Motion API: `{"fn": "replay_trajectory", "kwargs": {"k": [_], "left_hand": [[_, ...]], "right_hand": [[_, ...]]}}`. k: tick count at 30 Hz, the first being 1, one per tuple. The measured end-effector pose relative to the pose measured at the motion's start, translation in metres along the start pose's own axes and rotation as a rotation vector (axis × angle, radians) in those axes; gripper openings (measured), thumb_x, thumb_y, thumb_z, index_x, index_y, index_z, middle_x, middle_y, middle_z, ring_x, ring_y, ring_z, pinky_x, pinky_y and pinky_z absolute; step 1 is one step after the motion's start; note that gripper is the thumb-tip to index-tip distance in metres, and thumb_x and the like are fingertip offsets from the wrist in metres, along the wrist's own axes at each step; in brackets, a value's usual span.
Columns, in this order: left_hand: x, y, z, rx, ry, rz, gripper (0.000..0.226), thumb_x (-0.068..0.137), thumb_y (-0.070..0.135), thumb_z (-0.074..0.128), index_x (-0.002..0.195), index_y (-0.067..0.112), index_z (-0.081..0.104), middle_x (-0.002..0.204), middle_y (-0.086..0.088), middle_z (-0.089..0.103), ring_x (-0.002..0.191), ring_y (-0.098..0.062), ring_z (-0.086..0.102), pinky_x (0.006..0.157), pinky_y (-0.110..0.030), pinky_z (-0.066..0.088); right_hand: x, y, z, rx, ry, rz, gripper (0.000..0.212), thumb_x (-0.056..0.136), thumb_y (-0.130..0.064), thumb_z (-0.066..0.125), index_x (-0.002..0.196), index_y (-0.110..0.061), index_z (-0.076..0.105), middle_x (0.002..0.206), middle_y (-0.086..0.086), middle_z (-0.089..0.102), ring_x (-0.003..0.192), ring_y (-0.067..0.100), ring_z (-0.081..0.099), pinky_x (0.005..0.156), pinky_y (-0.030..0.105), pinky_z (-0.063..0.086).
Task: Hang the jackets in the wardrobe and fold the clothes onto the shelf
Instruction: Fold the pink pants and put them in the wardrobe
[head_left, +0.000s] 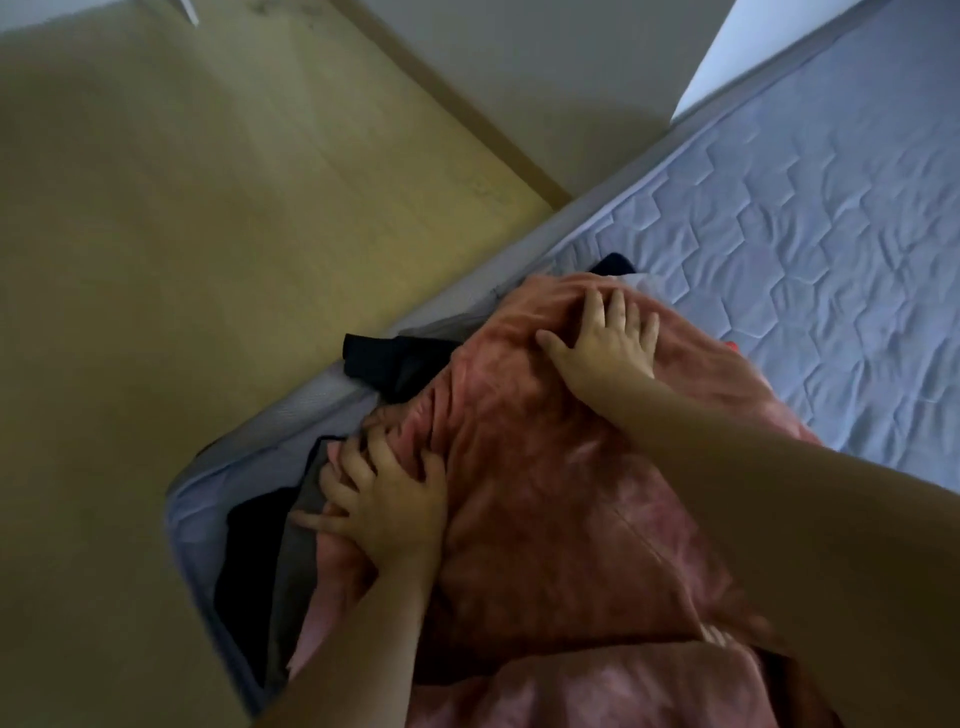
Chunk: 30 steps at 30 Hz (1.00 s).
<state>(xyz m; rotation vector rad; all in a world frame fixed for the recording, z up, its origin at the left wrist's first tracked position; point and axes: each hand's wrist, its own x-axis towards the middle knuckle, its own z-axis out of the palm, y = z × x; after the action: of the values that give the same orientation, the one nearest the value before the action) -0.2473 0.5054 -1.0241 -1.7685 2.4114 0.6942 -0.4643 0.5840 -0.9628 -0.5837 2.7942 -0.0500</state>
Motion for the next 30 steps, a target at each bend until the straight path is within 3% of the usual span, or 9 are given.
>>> {"fn": "replay_trajectory", "kwargs": {"k": [4,7,13,15,19,21,23,26,30], "left_hand": [[0.009,-0.006,0.04,0.026,0.197,0.04,0.065,0.075,0.044,0.044,0.132,0.013,0.049,0.137,-0.012,0.044,0.13,-0.042,0.031,0.104,-0.079,0.002],[0.013,-0.004,0.045,0.071,0.21,0.042,0.068,0.074,0.045,0.042,0.135,0.016,0.049,0.14,-0.012,0.042,0.131,-0.042,0.029,0.103,-0.079,0.001],[0.016,-0.002,0.048,0.135,0.205,0.029,0.072,0.07,0.046,0.04,0.136,0.017,0.048,0.14,-0.014,0.041,0.131,-0.043,0.028,0.105,-0.077,0.0],[0.016,-0.002,0.047,0.133,0.214,0.029,0.072,0.071,0.046,0.04,0.136,0.017,0.048,0.138,-0.014,0.042,0.131,-0.043,0.028,0.105,-0.076,0.001],[0.016,-0.004,0.048,0.108,0.198,0.047,0.071,0.075,0.052,0.038,0.137,0.018,0.046,0.138,-0.014,0.044,0.132,-0.043,0.027,0.106,-0.074,-0.003],[0.018,-0.004,0.049,0.081,0.192,0.055,0.071,0.08,0.059,0.036,0.138,0.02,0.047,0.138,-0.013,0.045,0.133,-0.042,0.027,0.107,-0.072,-0.005],[0.017,-0.004,0.046,0.054,0.182,0.073,0.071,0.082,0.061,0.034,0.136,0.018,0.051,0.137,-0.013,0.048,0.132,-0.042,0.029,0.108,-0.071,-0.005],[0.011,-0.002,0.027,0.008,0.125,0.07,0.066,0.081,0.059,0.036,0.124,0.016,0.061,0.134,-0.014,0.052,0.132,-0.042,0.032,0.109,-0.072,-0.003],[0.004,0.009,-0.032,0.05,-0.145,0.005,0.036,0.083,0.052,0.051,0.112,0.034,0.061,0.145,-0.009,0.041,0.141,-0.038,0.016,0.109,-0.071,-0.013]], "right_hand": [[0.045,0.014,0.023,-0.031,0.053,-0.079,0.107,0.075,-0.087,0.027,0.154,-0.022,-0.006,0.162,0.01,-0.006,0.149,0.029,-0.006,0.113,0.051,-0.016],[0.068,0.018,0.033,-0.042,0.031,-0.163,0.114,0.067,-0.088,0.036,0.153,-0.02,0.005,0.158,0.01,0.014,0.146,0.032,0.008,0.114,0.052,-0.012],[0.082,0.0,0.028,-0.034,0.067,-0.27,0.073,0.068,-0.061,0.06,0.123,-0.017,0.045,0.13,0.007,0.045,0.127,0.032,0.032,0.111,0.051,0.009],[0.081,-0.011,0.02,-0.045,0.072,-0.309,0.066,0.069,-0.063,0.054,0.116,-0.018,0.047,0.123,0.006,0.051,0.12,0.031,0.039,0.107,0.049,0.016],[0.077,-0.035,-0.008,0.032,-0.067,-0.125,0.09,0.069,-0.088,0.019,0.114,-0.019,0.056,0.108,0.005,0.062,0.111,0.028,0.052,0.103,0.047,0.024],[0.072,-0.035,-0.019,0.066,-0.146,-0.109,0.064,0.083,-0.073,0.035,0.11,-0.02,0.061,0.102,0.002,0.064,0.105,0.026,0.057,0.1,0.044,0.033],[0.053,-0.028,-0.034,0.22,-0.208,-0.161,0.011,0.087,-0.037,0.055,0.091,-0.026,0.055,0.091,-0.001,0.06,0.101,0.028,0.059,0.092,0.044,0.046],[0.004,-0.015,-0.069,0.319,-0.248,-0.286,0.023,0.083,-0.012,0.061,0.08,-0.027,0.045,0.09,-0.001,0.057,0.096,0.025,0.059,0.082,0.037,0.048],[-0.064,-0.012,-0.121,0.149,-0.257,-0.438,0.021,0.087,-0.019,0.057,0.093,-0.031,0.041,0.106,0.0,0.059,0.098,0.022,0.055,0.081,0.03,0.04]]}}
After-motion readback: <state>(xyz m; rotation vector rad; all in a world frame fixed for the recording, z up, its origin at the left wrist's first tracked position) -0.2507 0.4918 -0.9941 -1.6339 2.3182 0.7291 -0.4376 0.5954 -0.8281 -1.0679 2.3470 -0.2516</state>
